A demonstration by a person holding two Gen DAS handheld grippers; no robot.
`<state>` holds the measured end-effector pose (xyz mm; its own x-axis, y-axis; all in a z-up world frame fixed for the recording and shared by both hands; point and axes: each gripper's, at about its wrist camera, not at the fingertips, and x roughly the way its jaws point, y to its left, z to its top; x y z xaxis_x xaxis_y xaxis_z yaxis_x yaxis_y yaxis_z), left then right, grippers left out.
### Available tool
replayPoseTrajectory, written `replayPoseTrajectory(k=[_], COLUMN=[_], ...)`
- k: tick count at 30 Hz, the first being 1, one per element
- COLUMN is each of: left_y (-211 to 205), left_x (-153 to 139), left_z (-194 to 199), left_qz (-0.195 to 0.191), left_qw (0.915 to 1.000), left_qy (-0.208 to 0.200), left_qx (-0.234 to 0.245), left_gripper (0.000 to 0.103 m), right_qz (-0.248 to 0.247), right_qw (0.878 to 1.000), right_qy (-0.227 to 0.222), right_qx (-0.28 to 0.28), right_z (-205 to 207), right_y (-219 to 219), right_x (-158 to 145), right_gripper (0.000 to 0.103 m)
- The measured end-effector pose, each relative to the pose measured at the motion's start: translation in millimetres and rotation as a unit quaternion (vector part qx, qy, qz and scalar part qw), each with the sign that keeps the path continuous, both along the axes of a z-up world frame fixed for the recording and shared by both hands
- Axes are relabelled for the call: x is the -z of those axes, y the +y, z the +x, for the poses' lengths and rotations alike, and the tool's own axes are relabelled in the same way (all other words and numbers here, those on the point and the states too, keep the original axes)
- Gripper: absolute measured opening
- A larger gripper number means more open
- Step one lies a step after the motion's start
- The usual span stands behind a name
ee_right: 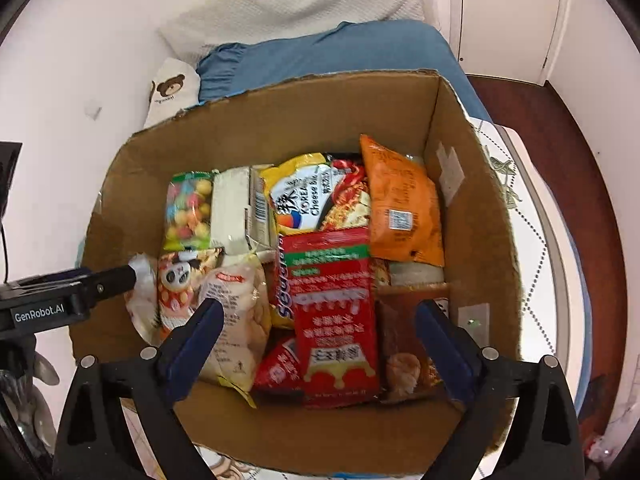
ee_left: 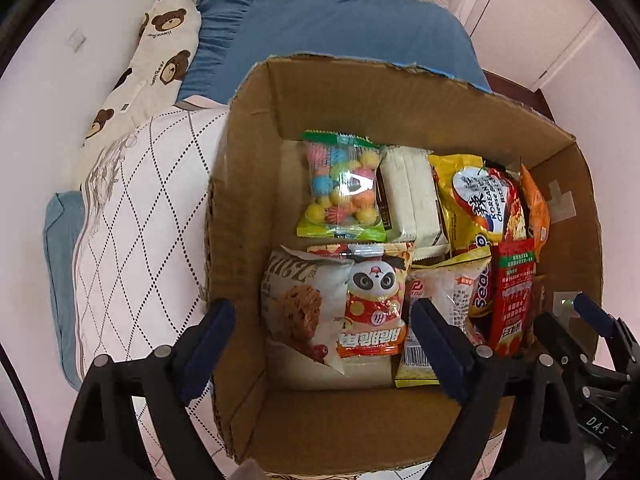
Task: Organize snacks
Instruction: 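Carry cookie packet and red stick packet into the box and open both tools, then move both open tools back over the remaining snacks on the bed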
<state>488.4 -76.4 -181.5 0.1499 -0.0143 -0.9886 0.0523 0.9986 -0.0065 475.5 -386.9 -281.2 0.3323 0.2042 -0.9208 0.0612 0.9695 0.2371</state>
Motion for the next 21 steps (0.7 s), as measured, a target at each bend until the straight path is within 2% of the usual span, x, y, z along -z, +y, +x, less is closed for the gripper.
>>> replayPoseTrajectory(k=[7,13,21], left_y=[-5.7,-11.6,-16.8], left_x=[-4.0,-17.1,-46.8], left_z=[-9.9,-26.9,-65.1], left_qz=[0.003,-0.010,-0.012], left_qw=[1.0000,0.9994,0.9942], left_qy=[-0.009,-0.031,-0.106], left_qx=[0.001,0.007,0.007], left_gripper=[0.090,0.090,0.090], right_qz=[-0.013,-0.034,-0.056], right_qw=[1.000,0.999,0.998], right_qy=[0.001,0.003,-0.021], right_qx=[0.003,-0.002,-0.004], right_z=[-8.8,-22.2,-47.0], right_y=[-5.5,-3.2,-4.4], right_x=[-6.7,-14.6,-34.9], right_gripper=[0.099,0.099,0.099])
